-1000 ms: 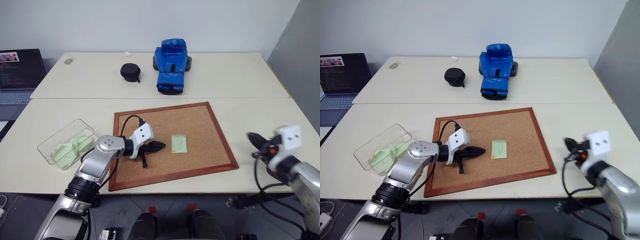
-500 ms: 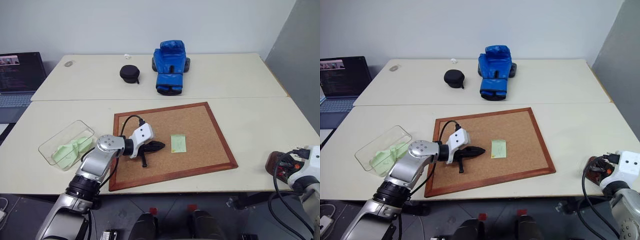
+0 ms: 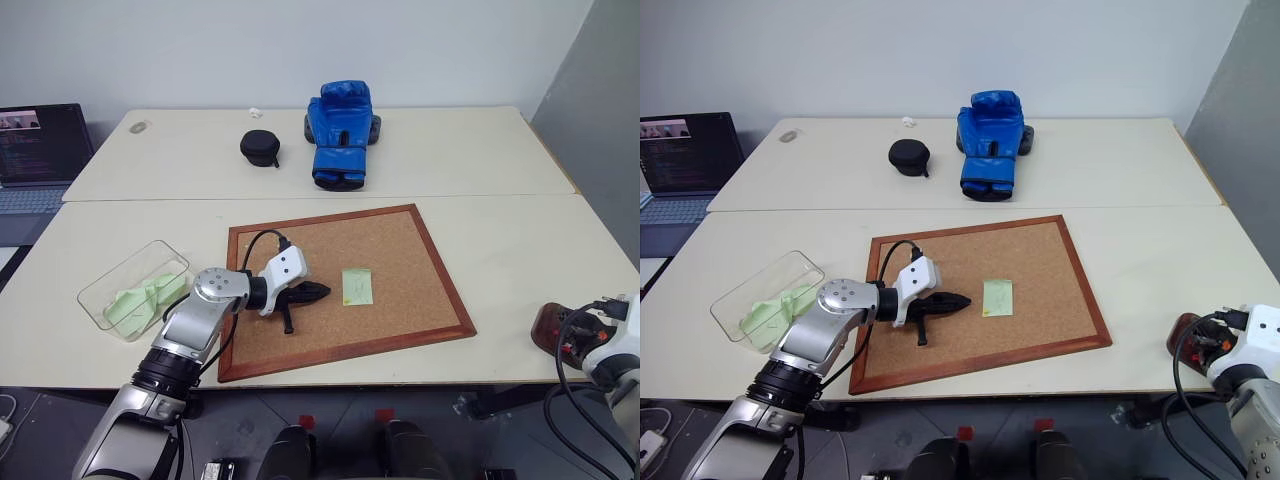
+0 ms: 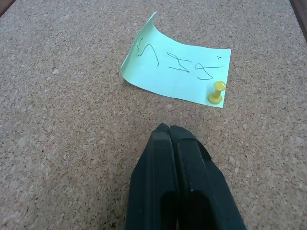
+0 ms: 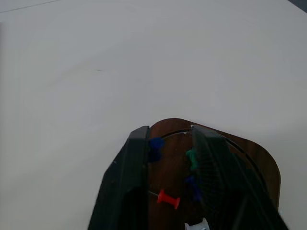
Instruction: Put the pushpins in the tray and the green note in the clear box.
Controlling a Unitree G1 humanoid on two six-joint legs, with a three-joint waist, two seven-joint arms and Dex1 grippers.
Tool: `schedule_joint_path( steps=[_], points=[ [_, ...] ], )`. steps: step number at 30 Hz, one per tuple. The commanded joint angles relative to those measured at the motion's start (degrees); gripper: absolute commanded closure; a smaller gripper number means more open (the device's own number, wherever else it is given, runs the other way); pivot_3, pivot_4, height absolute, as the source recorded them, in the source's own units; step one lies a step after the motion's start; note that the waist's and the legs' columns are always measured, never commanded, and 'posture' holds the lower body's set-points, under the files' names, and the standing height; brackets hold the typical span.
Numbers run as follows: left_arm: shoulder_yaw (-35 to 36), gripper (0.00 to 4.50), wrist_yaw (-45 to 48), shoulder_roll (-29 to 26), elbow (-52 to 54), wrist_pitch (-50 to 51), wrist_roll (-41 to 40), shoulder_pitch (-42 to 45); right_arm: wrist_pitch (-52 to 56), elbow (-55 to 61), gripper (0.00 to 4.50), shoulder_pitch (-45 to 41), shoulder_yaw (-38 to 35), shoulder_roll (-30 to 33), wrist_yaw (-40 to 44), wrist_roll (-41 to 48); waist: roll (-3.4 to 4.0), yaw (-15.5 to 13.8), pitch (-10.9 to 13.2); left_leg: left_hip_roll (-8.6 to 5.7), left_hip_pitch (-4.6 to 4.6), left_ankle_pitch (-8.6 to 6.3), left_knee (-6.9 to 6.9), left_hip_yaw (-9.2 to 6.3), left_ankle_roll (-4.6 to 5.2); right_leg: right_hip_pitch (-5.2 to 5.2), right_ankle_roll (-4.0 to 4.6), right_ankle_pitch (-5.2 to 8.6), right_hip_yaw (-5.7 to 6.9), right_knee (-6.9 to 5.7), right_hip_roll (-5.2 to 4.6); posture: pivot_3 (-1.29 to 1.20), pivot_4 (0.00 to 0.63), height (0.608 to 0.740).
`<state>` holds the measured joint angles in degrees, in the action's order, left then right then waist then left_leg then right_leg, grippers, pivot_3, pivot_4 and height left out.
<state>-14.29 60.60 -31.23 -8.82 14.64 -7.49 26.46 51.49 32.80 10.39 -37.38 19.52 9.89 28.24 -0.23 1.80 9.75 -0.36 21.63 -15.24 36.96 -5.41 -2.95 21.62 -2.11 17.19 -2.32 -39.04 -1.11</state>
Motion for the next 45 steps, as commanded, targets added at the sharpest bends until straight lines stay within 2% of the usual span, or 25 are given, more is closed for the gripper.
schedule_joint_path(
  steps=[1, 7, 14, 18, 20, 24, 27, 30, 35, 40, 45],
  points=[
    [-1.1, 4.5, -0.02, -0.05, -0.01, 0.73, 1.17, -0.94, -1.74, 0.59, 2.05, 0.02, -0.7, 1.03, -0.06, 0.11, 0.0, 0.0, 0.0, 0.0, 0.0, 0.0, 0.0, 0.0, 0.0, 0.0, 0.0, 0.0, 0.0, 0.0, 0.0, 0.0, 0.15, 0.74],
    [-1.05, 4.5, -0.08, -0.06, 0.01, 0.85, 1.13, -0.94, -3.55, -0.52, 0.62, 0.1, 0.35, 2.14, -0.32, -1.64, 0.0, 0.0, 0.0, 0.0, 0.0, 0.0, 0.0, 0.0, 0.0, 0.0, -0.01, 0.0, 0.0, 0.0, 0.0, 0.0, 0.15, 0.74],
    [-1.03, 4.5, -0.04, -0.12, 0.23, 1.06, 1.07, -1.01, -6.34, -1.2, 0.62, 0.16, 1.08, 2.73, -1.25, -4.26, 0.0, 0.0, 0.0, 0.0, 0.0, 0.0, -0.01, 0.01, 0.0, 0.0, -0.01, 0.0, 0.0, 0.01, 0.01, 0.0, 0.15, 0.74],
    [-0.98, 4.5, 0.03, -0.16, -0.08, 0.98, 1.11, -0.86, -9.34, -0.45, 0.62, 0.34, 3.43, 4.65, 1.84, -5.23, 0.0, 0.0, 0.0, 0.0, 0.0, 0.0, -0.01, 0.03, 0.0, 0.01, -0.01, 0.0, -0.02, 0.01, 0.01, 0.0, 0.15, 0.74],
    [-0.98, 4.5, 0.04, -0.15, -0.21, 1.01, 1.13, -0.69, -11.38, 0.91, 0.62, 0.44, 6.28, 6.71, 5.89, -4.7, 0.0, 0.02, 0.0, -0.01, -0.01, 0.0, 0.0, 0.04, 0.0, 0.0, -0.01, 0.01, -0.01, 0.01, 0.01, 0.0, 0.15, 0.74],
    [-0.93, 4.5, 0.04, -0.12, -0.66, 1.05, 1.23, -0.14, -17.47, 3.17, 0.62, -0.78, 15.11, 13.2, 19.21, -2.69, 0.0, 0.03, 0.0, -0.03, -0.02, 0.0, 0.0, 0.07, 0.0, 0.0, -0.15, 0.09, -0.02, 0.02, 0.02, 0.0, 0.15, 0.74],
    [-0.78, 4.5, 0.05, -0.26, -0.67, 1.25, 1.22, 0.19, -22.28, 1.89, 0.62, -5.35, 23.02, 17.0, 27.18, -3.36, -0.04, 0.03, 0.02, -0.04, -0.02, 0.0, 0.01, 0.05, 0.0, -0.02, -0.27, 0.15, 0.01, 0.03, 0.04, 0.0, 0.15, 0.74],
    [-0.72, 4.5, -0.06, -0.36, -0.48, 1.46, 1.24, 0.22, -28.06, -2.56, 0.62, -11.28, 31.84, 18.13, 32.65, -6.84, -0.1, 0.03, 0.06, -0.05, -0.06, 0.0, 0.03, 0.03, 0.01, -0.08, -0.28, 0.15, 0.03, 0.07, 0.04, 0.0, 0.15, 0.74],
    [-0.48, 4.5, -0.36, -0.68, 0.45, 2.02, 1.21, -0.28, -34.5, -11.55, 0.62, -20.86, 44.69, 15.04, 40.68, -10.04, -0.19, 0.04, 0.1, -0.03, -0.08, 0.0, 0.02, -0.06, 0.0, -0.11, -0.27, 0.14, 0.09, 0.09, 0.06, 0.0, 0.15, 0.74],
    [-0.13, 4.5, -0.65, -0.97, 0.76, 2.43, 1.2, -0.35, -37.47, -19.9, 0.62, -26.57, 51.1, 11.45, 45.5, -11.37, -0.21, 0.02, 0.12, 0.01, -0.04, 0.01, 0.03, -0.15, 0.0, -0.09, 0.0, -0.01, 0.14, 0.07, 0.04, 0.0, 0.15, 0.74],
    [-0.04, 4.5, -1.1, -1.07, 1.69, 2.83, 1.09, -1.02, -40.0, -27.82, 0.62, -30.6, 54.94, 6.43, 46.31, -13.58, -0.2, 0.04, 0.12, 0.01, -0.08, 0.01, 0.02, -0.19, 0.0, -0.08, 0.0, -0.01, 0.13, 0.06, 0.03, 0.0, 0.15, 0.74]
  ],
)
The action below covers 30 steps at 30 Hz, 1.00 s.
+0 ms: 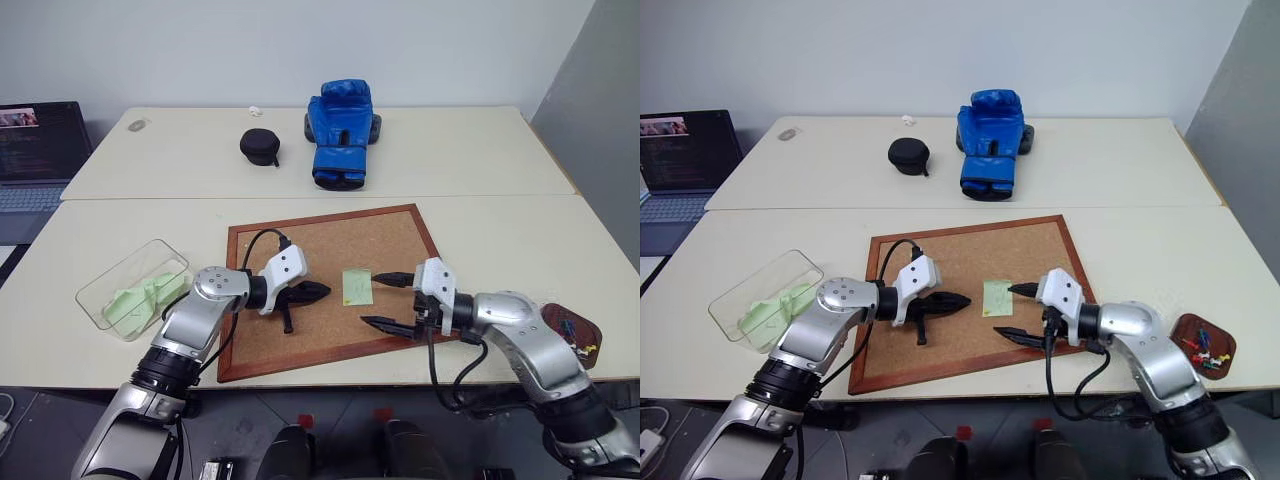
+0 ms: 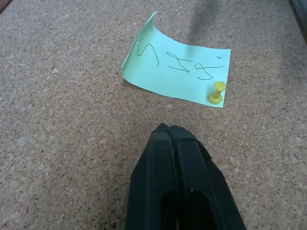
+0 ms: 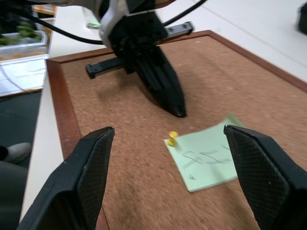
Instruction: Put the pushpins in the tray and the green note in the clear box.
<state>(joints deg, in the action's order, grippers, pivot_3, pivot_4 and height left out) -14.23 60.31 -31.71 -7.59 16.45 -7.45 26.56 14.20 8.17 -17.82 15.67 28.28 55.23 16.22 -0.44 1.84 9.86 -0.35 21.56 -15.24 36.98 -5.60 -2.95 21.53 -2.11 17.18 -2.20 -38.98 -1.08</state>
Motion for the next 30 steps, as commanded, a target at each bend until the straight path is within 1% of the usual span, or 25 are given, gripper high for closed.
schedule_joint_path(
  steps=[1, 8, 14, 16, 17, 18, 21, 22, 24, 30],
  points=[
    [-0.08, 4.5, -0.91, -0.59, 0.7, 1.16, 1.02, -1.26, -3.26, -4.57, 0.62, -2.91, 2.38, -3.21, 0.89, -2.05, 0.0, 0.0, 0.0, 0.0, 0.0, 0.0, 0.0, -0.01, 0.0, 0.01, 0.0, 0.0, 0.01, 0.0, 0.01, 0.0, 0.15, 0.74],
    [0.04, 4.5, -1.15, -1.06, 1.64, 1.58, 0.9, -1.71, -4.52, -14.01, 0.62, -6.92, 3.07, -8.62, 0.18, -3.37, 0.0, 0.01, 0.0, 0.0, 0.01, 0.0, 0.0, -0.11, -0.01, 0.04, 0.01, -0.01, -0.02, -0.02, -0.01, 0.0, 0.15, 0.74],
    [0.11, 4.5, -1.2, -1.26, 1.91, 1.68, 0.9, -1.71, -6.67, -19.62, 0.62, -8.51, 2.66, -10.62, 0.72, -4.31, 0.01, 0.02, 0.0, -0.01, -0.01, 0.0, -0.02, -0.12, -0.01, 0.07, 0.01, -0.01, -0.03, -0.04, 0.01, 0.0, 0.15, 0.74],
    [0.16, 4.5, -1.24, -1.32, 1.96, 1.68, 0.89, -1.69, -7.61, -20.73, 0.99, -8.5, 2.61, -10.72, 0.94, -4.55, 0.01, 0.05, 0.0, -0.01, -0.01, 0.0, -0.02, -0.12, -0.01, 0.08, 0.01, -0.01, -0.04, -0.04, 0.0, 0.0, 0.15, 0.74],
    [0.21, 4.5, -1.26, -1.37, 2.0, 1.68, 0.86, -1.69, -8.03, -21.04, 1.09, -8.37, 2.6, -10.67, 1.08, -4.66, 0.01, 0.05, 0.0, -0.01, -0.01, 0.0, -0.02, -0.12, -0.01, 0.08, 0.01, -0.01, -0.05, -0.05, 0.0, 0.0, 0.15, 0.74],
    [0.24, 4.5, -1.27, -1.41, 2.05, 1.7, 0.84, -1.71, -8.35, -21.17, 1.35, -8.23, 2.59, -10.61, 1.21, -4.72, 0.01, 0.05, 0.0, -0.01, -0.02, 0.0, -0.01, -0.13, 0.0, 0.08, 0.01, -0.01, -0.04, -0.06, 0.0, 0.0, 0.15, 0.74],
    [0.26, 4.5, -1.27, -1.47, 2.12, 1.69, 0.82, -1.76, -8.75, -21.08, 1.84, -7.99, 2.61, -10.54, 1.41, -4.74, 0.01, 0.05, 0.0, -0.01, -0.02, 0.0, -0.01, -0.12, -0.01, 0.08, 0.01, -0.01, -0.05, -0.06, 0.01, 0.0, 0.15, 0.74],
    [0.26, 4.5, -1.26, -1.46, 2.14, 1.72, 0.81, -1.76, -9.52, -21.16, 2.12, -8.03, 2.79, -10.48, 1.3, -5.23, 0.01, 0.05, 0.0, -0.01, -0.01, 0.0, -0.01, -0.13, -0.01, 0.08, 0.01, -0.01, -0.05, -0.06, 0.0, 0.0, 0.15, 0.74],
    [0.24, 4.5, -1.25, -1.43, 2.19, 1.75, 0.79, -1.75, -10.92, -21.5, 2.55, -8.09, 3.04, -10.5, 1.12, -6.06, 0.01, 0.05, 0.0, -0.01, -0.01, 0.0, -0.01, -0.14, -0.01, 0.08, 0.01, -0.01, -0.04, -0.07, 0.01, 0.0, 0.15, 0.74],
    [0.17, 4.5, -1.26, -1.31, 2.31, 1.83, 0.73, -1.73, -13.5, -23.09, 3.66, -8.26, 2.83, -11.19, 0.23, -7.68, 0.01, 0.05, 0.0, -0.01, -0.01, 0.0, -0.01, -0.13, -0.01, 0.08, 0.01, -0.01, -0.05, -0.07, 0.01, 0.0, 0.15, 0.74]
  ],
)
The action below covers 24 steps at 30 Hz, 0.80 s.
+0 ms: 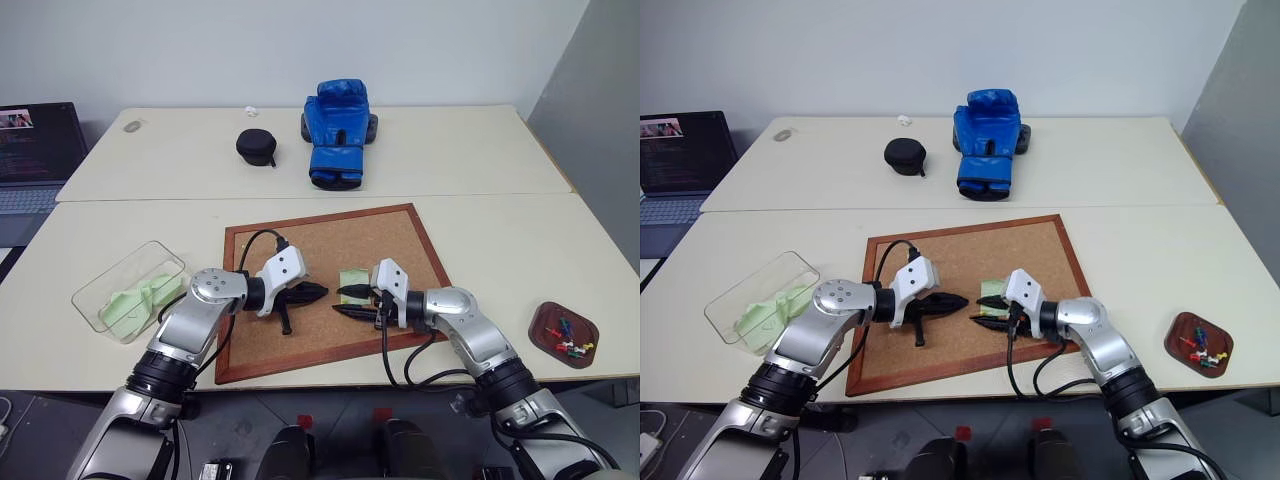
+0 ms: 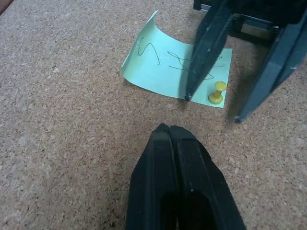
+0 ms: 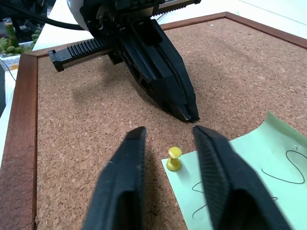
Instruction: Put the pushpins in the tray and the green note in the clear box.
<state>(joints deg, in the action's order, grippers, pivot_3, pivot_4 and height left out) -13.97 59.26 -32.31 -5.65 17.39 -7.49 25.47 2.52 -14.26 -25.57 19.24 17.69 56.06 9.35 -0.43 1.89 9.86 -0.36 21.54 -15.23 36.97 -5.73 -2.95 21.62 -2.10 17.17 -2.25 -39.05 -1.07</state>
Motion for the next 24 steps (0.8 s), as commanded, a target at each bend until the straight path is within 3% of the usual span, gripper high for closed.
schedule_joint_path(
  steps=[1, 5, 11, 24],
  points=[
    [-0.1, 4.5, -0.23, -0.7, 0.46, 0.92, 0.76, -0.68, -2.2, -1.04, 3.79, -0.63, -0.82, -0.75, -0.85, -1.13, 0.0, 0.0, 0.0, 0.0, 0.0, 0.0, 0.0, 0.0, 0.0, 0.0, 0.0, 0.0, 0.0, 0.0, 0.0, 0.0, 0.15, 0.74],
    [-0.14, 4.5, -0.29, -0.6, 0.54, 1.08, 0.75, -0.64, -3.86, -2.62, 4.49, -0.8, -0.7, -0.92, -1.54, -2.58, 0.0, 0.02, 0.0, 0.0, -0.03, 0.0, 0.0, 0.01, 0.0, -0.01, 0.0, 0.0, -0.01, 0.0, 0.0, 0.0, 0.15, 0.74],
    [-0.1, 4.5, -0.5, -0.45, 0.37, 1.24, 0.8, -0.52, -4.39, -1.25, 4.49, -0.73, -1.73, -0.55, -1.22, -1.94, 0.0, 0.08, 0.0, 0.0, -0.25, 0.0, 0.0, 0.04, 0.0, -0.22, 0.0, 0.0, -0.05, 0.0, 0.02, 0.0, 0.15, 0.74],
    [-0.21, 4.5, -0.5, -0.34, 0.01, 1.07, 0.84, -1.01, 6.92, 17.35, 4.49, -0.92, -4.59, 3.72, 0.64, 4.61, 0.0, -0.02, 0.0, 0.02, 0.17, 0.0, 0.0, -0.12, 0.0, 0.13, 0.0, 0.0, 0.04, 0.01, -0.05, 0.0, 0.15, 0.74]
  ],
)
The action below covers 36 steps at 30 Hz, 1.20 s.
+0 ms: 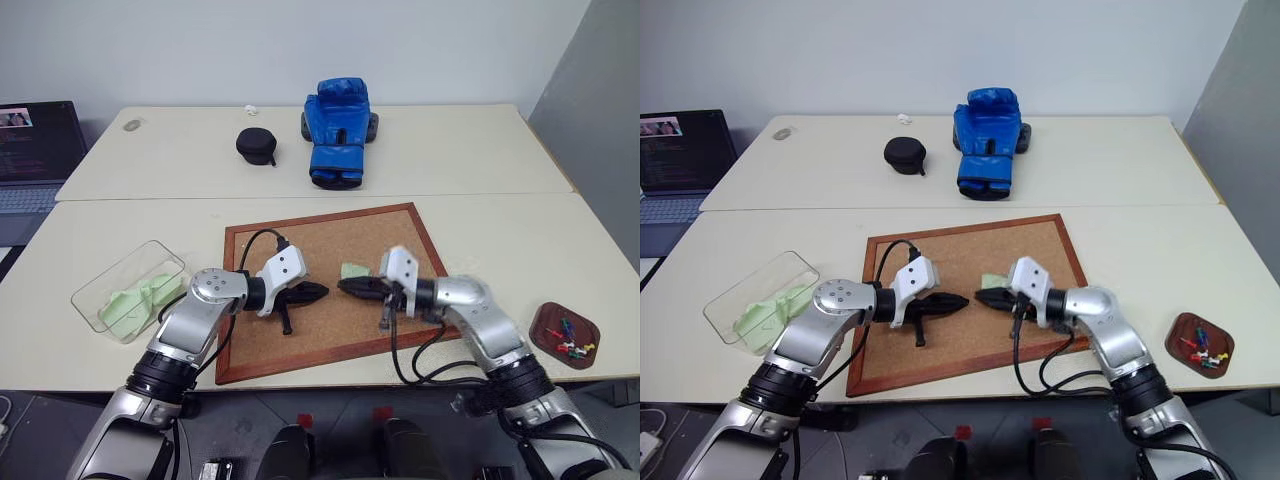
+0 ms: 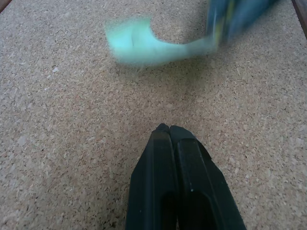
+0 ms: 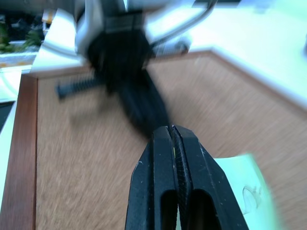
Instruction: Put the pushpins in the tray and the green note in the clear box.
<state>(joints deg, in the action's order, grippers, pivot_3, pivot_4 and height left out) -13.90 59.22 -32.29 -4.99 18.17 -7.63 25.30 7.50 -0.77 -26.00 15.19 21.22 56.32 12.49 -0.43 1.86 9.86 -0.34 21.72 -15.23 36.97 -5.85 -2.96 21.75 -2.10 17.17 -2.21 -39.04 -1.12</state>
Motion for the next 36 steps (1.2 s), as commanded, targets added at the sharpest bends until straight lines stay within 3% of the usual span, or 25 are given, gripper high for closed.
schedule_joint_path(
  steps=[1, 6, 13, 22, 28, 36],
  points=[
    [-0.31, 4.5, -0.54, -0.24, -0.78, 0.22, 1.01, -0.75, 2.22, 4.31, 4.49, -0.61, -0.57, 0.32, 0.36, 1.5, 0.0, 0.02, 0.0, 0.0, 0.0, 0.0, 0.0, 0.01, 0.0, 0.0, 0.0, 0.0, 0.0, 0.0, 0.0, 0.0, 0.15, 0.74],
    [4.34, 4.5, -1.54, 1.91, 0.18, 6.62, -4.86, 0.95, 1.92, 5.4, 4.49, -1.75, -0.62, 1.63, 1.05, 0.51, 0.0, 0.01, 0.0, -0.01, 0.0, 0.0, 0.01, 0.02, 0.0, 0.0, 0.0, 0.0, -0.02, 0.0, 0.0, 0.0, 0.15, 0.74],
    [17.67, 3.19, -3.33, 3.2, 3.25, 32.39, -23.63, 7.02, -0.64, 6.8, 4.5, -3.58, -0.88, 5.46, 3.41, -0.55, -0.2, 0.11, 0.13, 0.0, 0.23, 0.0, 0.03, -0.07, 0.0, 0.22, 0.0, 0.0, 0.08, -0.03, 0.04, 0.0, 0.15, 0.74],
    [22.28, 1.47, -5.46, 3.22, 7.84, 39.53, -31.87, 6.85, 4.22, 5.23, 4.5, -5.97, -4.34, 4.81, 0.17, 1.63, -0.22, 0.31, 0.15, 0.03, 0.24, 0.01, 0.03, -0.03, -0.03, 0.25, 0.0, 0.0, 0.0, -0.03, -0.06, 0.0, 0.15, 0.74],
    [21.02, 0.4, -5.54, 3.84, 13.17, 40.09, -35.21, 4.71, 5.31, 5.12, 4.5, -6.87, -5.12, 4.9, -0.33, 1.65, -0.22, 0.16, 0.15, 0.03, 0.24, 0.02, 0.01, 0.0, -0.05, 0.26, 0.01, 0.0, -0.03, 0.0, -0.08, 0.0, 0.15, 0.74],
    [18.59, 0.4, -4.18, 1.85, 11.19, 35.44, -32.73, 2.98, 7.53, 6.88, 4.5, -8.07, -5.99, 4.85, -0.58, 3.31, -0.22, 0.13, 0.15, 0.03, 0.22, 0.01, 0.02, 0.03, -0.04, 0.26, 0.01, 0.0, -0.05, -0.02, -0.08, 0.0, 0.15, 0.74]
  ],
)
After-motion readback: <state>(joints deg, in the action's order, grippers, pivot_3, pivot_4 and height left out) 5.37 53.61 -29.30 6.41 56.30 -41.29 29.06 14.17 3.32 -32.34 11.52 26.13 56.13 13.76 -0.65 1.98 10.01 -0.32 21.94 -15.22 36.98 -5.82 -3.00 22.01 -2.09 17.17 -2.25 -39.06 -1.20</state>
